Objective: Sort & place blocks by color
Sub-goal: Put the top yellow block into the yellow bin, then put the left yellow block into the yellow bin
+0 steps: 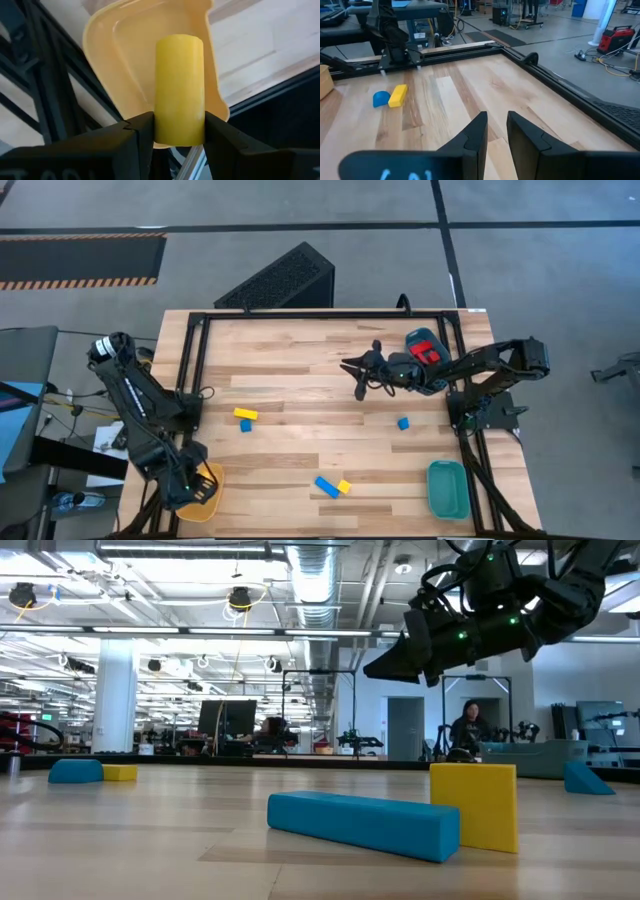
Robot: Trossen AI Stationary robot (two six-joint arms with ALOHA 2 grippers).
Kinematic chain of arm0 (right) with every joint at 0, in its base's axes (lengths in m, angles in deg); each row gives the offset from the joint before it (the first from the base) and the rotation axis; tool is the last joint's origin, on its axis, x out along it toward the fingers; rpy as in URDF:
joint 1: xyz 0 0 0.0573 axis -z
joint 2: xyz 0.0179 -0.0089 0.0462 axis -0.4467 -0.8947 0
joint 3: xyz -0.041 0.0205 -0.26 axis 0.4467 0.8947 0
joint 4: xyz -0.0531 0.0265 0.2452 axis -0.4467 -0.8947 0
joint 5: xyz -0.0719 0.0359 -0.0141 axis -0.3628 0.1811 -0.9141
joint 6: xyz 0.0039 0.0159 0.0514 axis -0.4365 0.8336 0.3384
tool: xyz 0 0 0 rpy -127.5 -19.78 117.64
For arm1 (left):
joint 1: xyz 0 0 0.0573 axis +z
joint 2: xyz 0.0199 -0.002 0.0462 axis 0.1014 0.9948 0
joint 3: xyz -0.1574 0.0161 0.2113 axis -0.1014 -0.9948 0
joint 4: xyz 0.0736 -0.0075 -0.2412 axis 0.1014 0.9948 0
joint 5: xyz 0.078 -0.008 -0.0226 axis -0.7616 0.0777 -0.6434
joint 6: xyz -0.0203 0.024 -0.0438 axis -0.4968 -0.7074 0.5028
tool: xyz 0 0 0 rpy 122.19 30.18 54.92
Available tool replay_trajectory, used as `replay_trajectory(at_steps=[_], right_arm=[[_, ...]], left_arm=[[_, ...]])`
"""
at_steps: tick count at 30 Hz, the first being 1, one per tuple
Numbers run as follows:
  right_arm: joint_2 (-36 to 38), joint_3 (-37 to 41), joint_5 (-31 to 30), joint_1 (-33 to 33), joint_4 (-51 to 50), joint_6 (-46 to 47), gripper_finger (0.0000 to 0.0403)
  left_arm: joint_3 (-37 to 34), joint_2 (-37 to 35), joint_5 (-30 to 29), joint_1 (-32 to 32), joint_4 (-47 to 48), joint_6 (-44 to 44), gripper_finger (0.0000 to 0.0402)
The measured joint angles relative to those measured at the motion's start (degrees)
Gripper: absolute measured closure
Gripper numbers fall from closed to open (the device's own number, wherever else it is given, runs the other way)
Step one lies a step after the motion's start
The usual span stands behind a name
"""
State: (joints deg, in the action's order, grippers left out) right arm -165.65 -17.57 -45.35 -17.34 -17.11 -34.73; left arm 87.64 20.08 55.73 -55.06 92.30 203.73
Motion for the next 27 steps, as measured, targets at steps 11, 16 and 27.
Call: replay_trajectory(at_steps=[11,16,27], right_arm=[[0.0,0.0,0.0,0.8,0.2,0.4,0.0305],[0.0,0.0,0.0,-0.3,0.0,0.5,0.0305],[0.0,0.0,0.0,-2.1,-0.4,0.5,0.0305]], left_arm=[[0.0,0.0,0.2,-0.1,5.0,0.1,0.0238],[0.0,0.0,-0.1,-0.1,6.7,0.1,0.0191],[0.0,0.0,-0.7,1.4,9.5,-3.1,0.0153]])
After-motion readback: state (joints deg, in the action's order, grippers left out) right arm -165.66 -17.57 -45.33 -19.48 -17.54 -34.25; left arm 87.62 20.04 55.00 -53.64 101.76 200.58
